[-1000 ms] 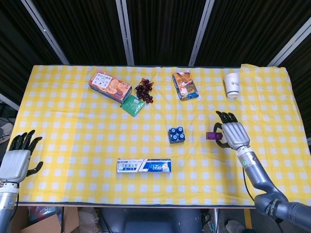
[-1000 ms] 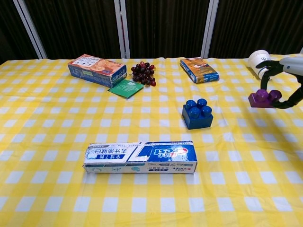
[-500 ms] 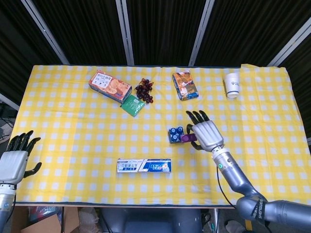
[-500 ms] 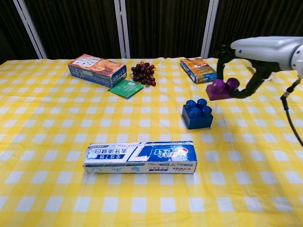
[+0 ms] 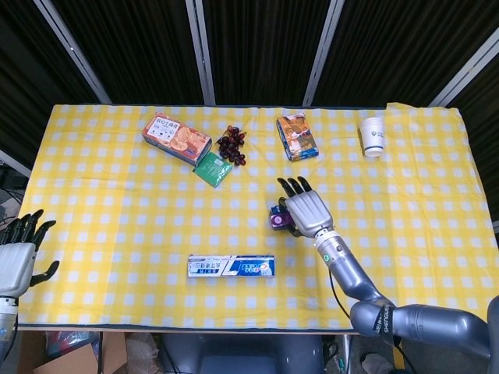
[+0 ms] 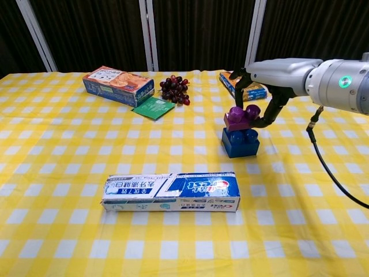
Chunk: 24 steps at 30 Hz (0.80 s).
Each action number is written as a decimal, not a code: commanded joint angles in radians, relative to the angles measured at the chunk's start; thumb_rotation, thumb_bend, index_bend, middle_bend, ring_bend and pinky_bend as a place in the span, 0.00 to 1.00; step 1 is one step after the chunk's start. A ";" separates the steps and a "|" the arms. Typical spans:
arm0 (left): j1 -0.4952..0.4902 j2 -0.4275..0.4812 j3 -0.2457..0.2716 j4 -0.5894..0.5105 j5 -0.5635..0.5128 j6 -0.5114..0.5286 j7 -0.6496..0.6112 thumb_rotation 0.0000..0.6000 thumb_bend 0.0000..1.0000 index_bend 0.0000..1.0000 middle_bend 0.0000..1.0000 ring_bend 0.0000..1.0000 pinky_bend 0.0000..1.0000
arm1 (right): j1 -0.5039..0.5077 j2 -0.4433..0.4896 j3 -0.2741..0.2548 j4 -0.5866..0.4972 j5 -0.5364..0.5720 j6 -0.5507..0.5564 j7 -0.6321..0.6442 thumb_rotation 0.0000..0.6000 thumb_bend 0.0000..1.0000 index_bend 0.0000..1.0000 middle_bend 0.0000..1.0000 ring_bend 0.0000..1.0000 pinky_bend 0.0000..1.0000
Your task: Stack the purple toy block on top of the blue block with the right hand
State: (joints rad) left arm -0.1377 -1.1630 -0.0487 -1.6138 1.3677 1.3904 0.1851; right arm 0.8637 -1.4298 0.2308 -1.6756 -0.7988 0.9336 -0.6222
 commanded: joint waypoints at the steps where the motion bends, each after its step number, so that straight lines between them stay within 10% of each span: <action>1: 0.000 -0.001 -0.001 0.001 -0.004 -0.002 0.002 1.00 0.32 0.15 0.00 0.00 0.05 | 0.013 -0.009 -0.004 0.029 0.008 -0.013 0.014 1.00 0.39 0.53 0.00 0.00 0.00; 24: -0.003 -0.016 -0.010 0.002 -0.029 -0.006 0.042 1.00 0.32 0.15 0.00 0.00 0.05 | 0.028 -0.066 -0.048 0.192 -0.052 -0.089 0.163 1.00 0.39 0.53 0.00 0.00 0.00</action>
State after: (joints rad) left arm -0.1411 -1.1788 -0.0589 -1.6112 1.3391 1.3840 0.2269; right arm 0.8927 -1.4943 0.1851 -1.4880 -0.8469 0.8472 -0.4639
